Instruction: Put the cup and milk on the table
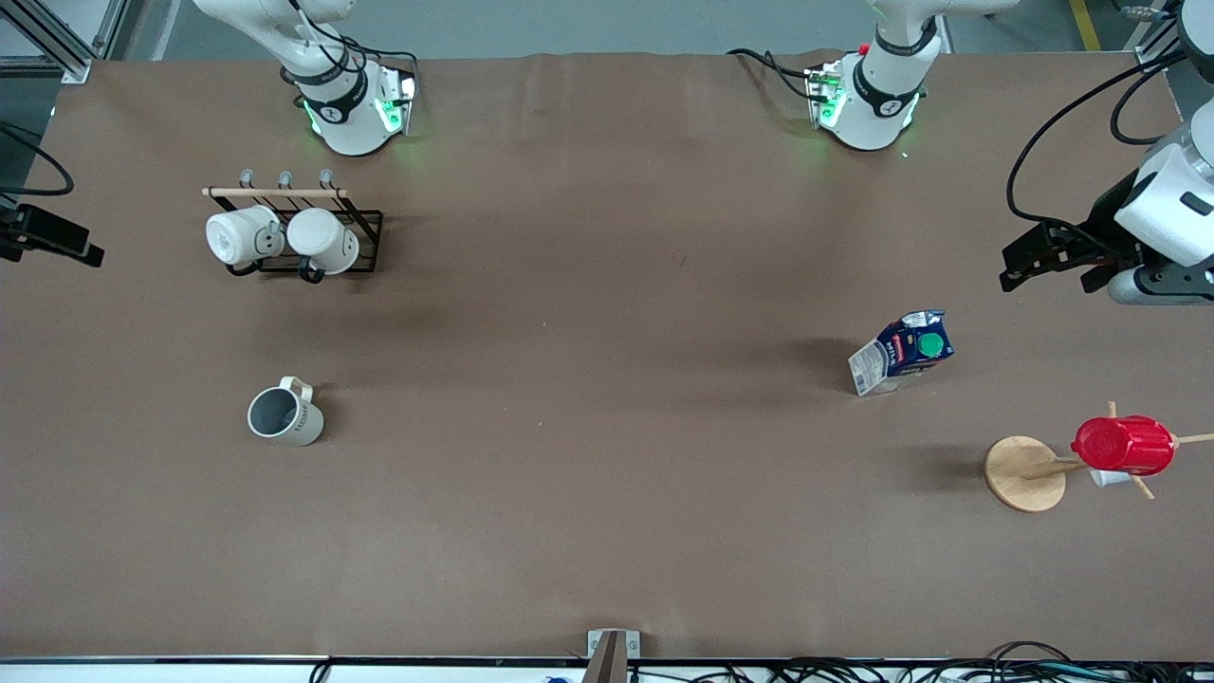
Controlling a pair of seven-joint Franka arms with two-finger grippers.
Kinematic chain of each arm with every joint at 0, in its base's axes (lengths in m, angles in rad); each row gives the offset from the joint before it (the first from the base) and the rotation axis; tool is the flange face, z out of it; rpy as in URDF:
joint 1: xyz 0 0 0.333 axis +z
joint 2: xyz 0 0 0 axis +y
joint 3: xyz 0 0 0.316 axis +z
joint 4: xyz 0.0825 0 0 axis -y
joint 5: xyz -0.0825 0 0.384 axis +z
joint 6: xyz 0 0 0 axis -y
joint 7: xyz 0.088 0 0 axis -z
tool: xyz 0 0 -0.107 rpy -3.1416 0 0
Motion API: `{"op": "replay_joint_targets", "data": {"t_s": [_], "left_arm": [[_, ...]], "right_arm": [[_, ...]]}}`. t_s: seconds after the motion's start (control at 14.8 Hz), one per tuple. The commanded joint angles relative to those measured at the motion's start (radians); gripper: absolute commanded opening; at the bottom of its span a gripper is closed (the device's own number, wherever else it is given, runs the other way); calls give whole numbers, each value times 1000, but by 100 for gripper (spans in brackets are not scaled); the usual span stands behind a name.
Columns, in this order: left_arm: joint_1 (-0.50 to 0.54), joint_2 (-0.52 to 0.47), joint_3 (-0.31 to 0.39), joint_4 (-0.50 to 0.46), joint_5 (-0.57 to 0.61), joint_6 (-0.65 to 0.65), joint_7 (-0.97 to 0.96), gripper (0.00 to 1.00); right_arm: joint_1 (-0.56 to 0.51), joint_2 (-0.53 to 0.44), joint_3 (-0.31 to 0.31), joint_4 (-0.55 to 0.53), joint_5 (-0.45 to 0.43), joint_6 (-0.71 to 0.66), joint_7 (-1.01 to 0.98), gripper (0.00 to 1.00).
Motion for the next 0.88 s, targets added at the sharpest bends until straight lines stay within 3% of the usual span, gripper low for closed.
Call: {"op": "replay_joint_targets", "data": {"t_s": [0.0,0.47,0.61,0.81], "left_arm": [[-2,-17,7,-13,11,9,29,99],[-6,-7,7,-11,15,-11,14,98],[-9,15,7,-16,23,-11,11,94],[-2,67,6,-19,34,10,28,100]], "right_arm": [[-18,-15,12,-18,6,5,-6,100],[-16,-13,12,-18,6,7,-7,100],[-13,-10,14,-18,6,25,-7,100],[-5,19,17,-19,20,69,-3,100]]}}
